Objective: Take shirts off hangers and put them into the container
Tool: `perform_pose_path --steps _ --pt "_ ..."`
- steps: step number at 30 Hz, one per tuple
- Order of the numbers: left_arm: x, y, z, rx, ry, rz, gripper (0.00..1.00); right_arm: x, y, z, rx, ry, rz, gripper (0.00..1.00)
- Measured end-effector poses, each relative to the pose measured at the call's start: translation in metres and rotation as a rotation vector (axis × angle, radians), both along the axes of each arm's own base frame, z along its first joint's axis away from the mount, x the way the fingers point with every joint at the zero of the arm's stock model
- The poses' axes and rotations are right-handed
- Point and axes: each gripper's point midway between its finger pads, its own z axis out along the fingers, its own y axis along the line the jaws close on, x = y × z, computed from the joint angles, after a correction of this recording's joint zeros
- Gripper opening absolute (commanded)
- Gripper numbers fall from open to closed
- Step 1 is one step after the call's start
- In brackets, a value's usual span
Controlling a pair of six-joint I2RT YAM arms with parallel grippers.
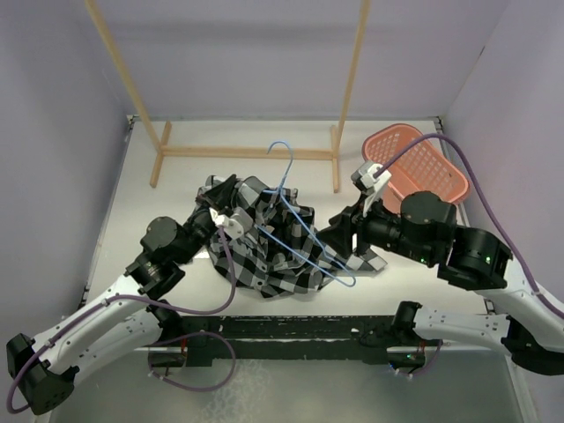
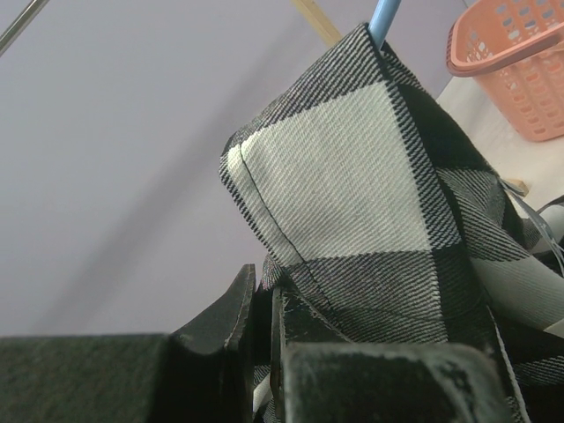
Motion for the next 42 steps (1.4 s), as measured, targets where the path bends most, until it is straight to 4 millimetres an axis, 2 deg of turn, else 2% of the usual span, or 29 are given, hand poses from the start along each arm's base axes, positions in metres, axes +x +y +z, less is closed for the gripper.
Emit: perform_pose_path --steps 12,18,22,23,27,29,30,32,33,37,40,42 --pt "0.003 0.001 -0.003 0.004 0.009 0.017 0.0 -0.002 -0.001 0.014 0.053 -0.027 0.005 0.47" --pt "0.005 0.0 -0.006 0.01 0.016 0.018 0.0 -0.002 0.013 0.012 0.054 -0.013 0.045 0.44" --pt "0.005 0.0 -0.006 0.01 0.017 0.021 0.0 0.001 0.022 0.004 0.028 0.004 0.051 0.42" --pt "0.005 0.0 -0.006 0.009 0.017 0.021 0.0 0.003 0.024 0.001 0.019 0.009 0.051 0.39" --pt "0.005 0.0 -0.006 0.009 0.017 0.023 0.0 0.006 0.03 -0.007 -0.005 0.021 0.052 0.16" --pt "0.006 0.001 -0.006 0.009 0.017 0.025 0.0 0.006 0.029 -0.007 -0.007 0.021 0.05 0.08" --pt "0.006 0.001 -0.006 0.008 0.018 0.029 0.03 0.006 0.029 -0.007 -0.006 0.021 0.045 0.05" --pt "0.008 0.002 -0.008 0.008 0.023 0.04 0.29 0.008 0.028 -0.007 -0.007 0.017 0.031 0.0" --pt "0.01 0.003 -0.009 0.006 0.029 0.05 0.39 0.01 0.026 -0.007 -0.009 0.014 0.017 0.0" --pt "0.02 0.005 -0.015 -0.003 0.064 0.099 0.6 0.014 0.016 -0.01 -0.033 0.009 -0.028 0.0" --pt "0.029 0.003 -0.02 -0.007 0.106 0.128 0.6 0.013 0.005 -0.01 -0.048 0.011 -0.052 0.0" --pt "0.034 0.001 -0.023 -0.001 0.14 0.141 0.52 0.012 -0.002 -0.009 -0.064 0.015 -0.065 0.0"
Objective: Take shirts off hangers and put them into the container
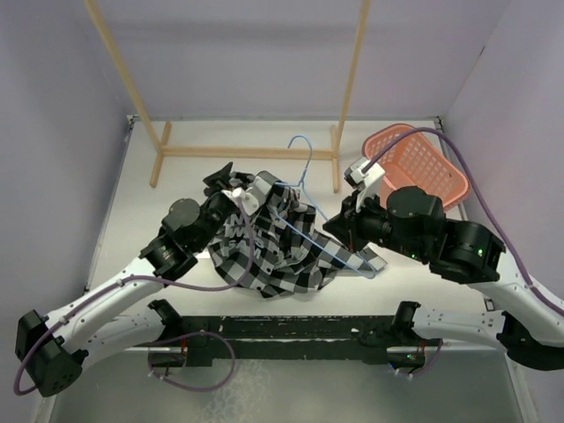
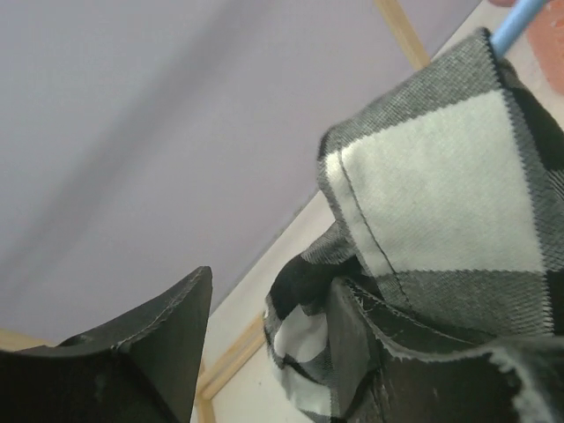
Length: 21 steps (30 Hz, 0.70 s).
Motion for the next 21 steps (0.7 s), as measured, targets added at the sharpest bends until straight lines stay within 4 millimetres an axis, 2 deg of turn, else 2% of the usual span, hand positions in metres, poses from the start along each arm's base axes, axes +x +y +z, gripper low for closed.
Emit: perform_pose_path --steps 7,14,21 --pt "0.015 -0.007 -0.009 0.014 0.129 0.042 0.51 -0.006 -0.039 0.01 -0.081 0.016 -0.078 0.0" --pt "-0.002 0.001 -0.01 -0.058 0.216 0.031 0.47 -0.015 -0.082 0.011 -0.167 0.046 -0.164 0.0" --pt "-0.012 0.0 0.0 -0.12 0.297 0.011 0.43 -0.022 -0.105 0.027 -0.224 0.044 -0.177 0.0"
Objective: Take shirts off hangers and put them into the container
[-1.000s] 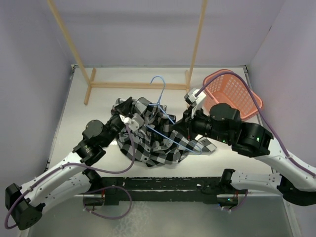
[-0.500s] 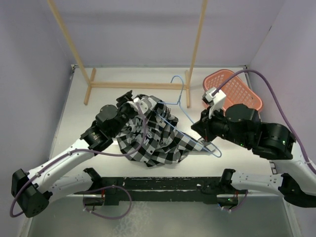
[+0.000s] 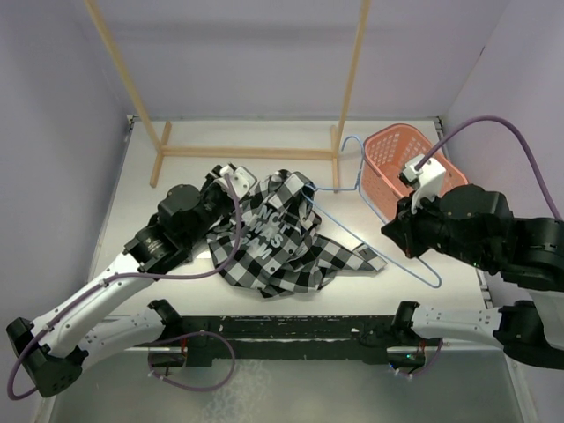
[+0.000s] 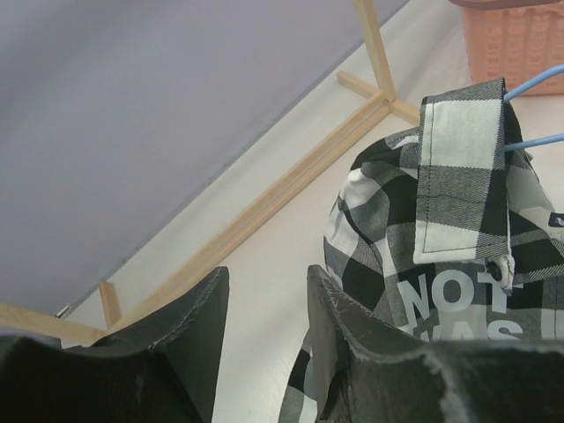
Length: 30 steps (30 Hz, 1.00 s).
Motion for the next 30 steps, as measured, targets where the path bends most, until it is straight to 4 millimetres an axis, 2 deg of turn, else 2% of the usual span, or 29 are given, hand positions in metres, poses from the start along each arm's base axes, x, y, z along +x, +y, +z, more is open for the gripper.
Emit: perform_pose_path --steps 3,6,12,14,17,20,26,30 --pt "-0.001 -0.001 -0.008 0.003 0.039 0.0 0.42 -0.001 -0.003 0.007 -0.018 -0.005 0.013 0.0" --pt "-0.003 -0.001 -0.016 0.002 0.073 0.003 0.42 -0.004 -0.005 0.023 0.01 -0.034 0.038 0.0" --pt "-0.004 0.001 -0.018 -0.015 0.091 0.015 0.42 -0.004 -0.012 0.06 0.131 -0.144 0.043 0.0" --pt "-0.004 0.001 -0.017 -0.025 0.094 0.017 0.42 0.003 -0.015 0.075 0.174 -0.205 0.01 0.0" --pt "-0.006 0.002 -0.015 -0.042 0.096 0.018 0.42 0.022 -0.01 0.091 0.184 -0.29 -0.049 0.0" --pt "-0.008 0.003 -0.012 -0.051 0.092 0.016 0.42 0.051 0.013 0.1 0.131 -0.351 -0.098 0.0" --pt "-0.01 0.005 -0.007 -0.063 0.08 0.015 0.42 0.122 0.093 0.1 -0.04 -0.448 -0.155 0.0" --pt "-0.011 0.006 -0.005 -0.069 0.076 0.015 0.42 0.156 0.131 0.096 -0.1 -0.466 -0.155 0.0"
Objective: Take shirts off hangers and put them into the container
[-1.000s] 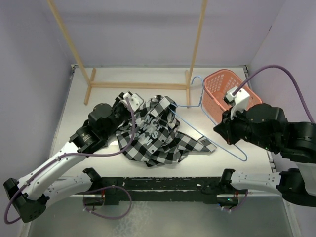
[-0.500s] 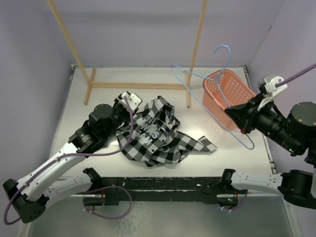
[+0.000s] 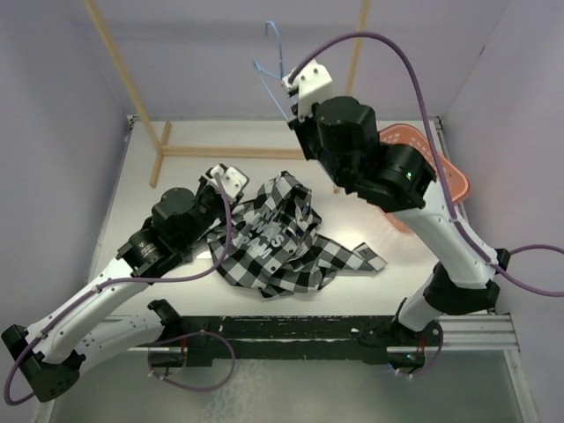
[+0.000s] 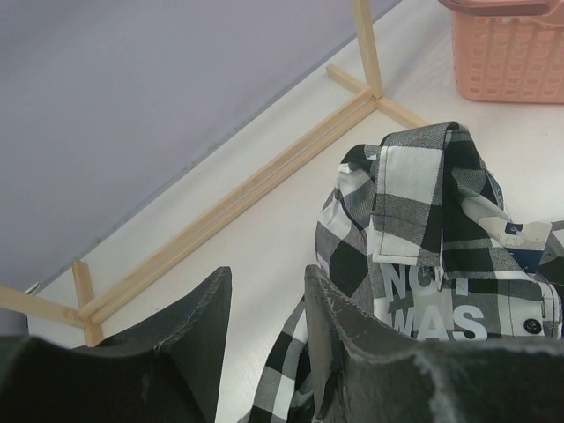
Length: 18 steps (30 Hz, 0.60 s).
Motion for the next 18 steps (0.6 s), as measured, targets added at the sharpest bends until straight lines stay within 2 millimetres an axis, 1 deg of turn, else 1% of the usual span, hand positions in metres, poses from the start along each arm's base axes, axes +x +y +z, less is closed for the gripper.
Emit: perform_pose_path --steps 2,3,5,8,10,15,18 --pt "-0.001 0.001 0.001 -0.002 -0.003 0.001 0.42 0.019 0.004 0.003 0.013 0.002 -0.012 0.0" --pt "-0.001 0.001 0.002 -0.004 -0.004 0.001 0.42 0.03 0.0 0.005 0.026 0.001 -0.026 0.0" --pt "-0.002 0.002 0.004 -0.009 -0.01 0.003 0.42 0.051 -0.013 0.009 0.053 -0.004 -0.063 0.0" --pt "-0.003 0.005 0.006 -0.016 -0.019 0.008 0.42 0.073 -0.031 0.011 0.086 -0.007 -0.094 0.0" --pt "-0.004 0.006 0.006 -0.019 -0.023 0.008 0.42 0.082 -0.037 0.017 0.11 -0.013 -0.099 0.0" --pt "0.0 0.002 -0.003 -0.003 -0.005 0.008 0.41 0.108 -0.041 0.048 0.2 -0.075 -0.08 0.0" --pt "0.003 -0.002 -0.011 0.014 0.015 0.006 0.41 0.122 -0.045 0.056 0.228 -0.1 -0.08 0.0"
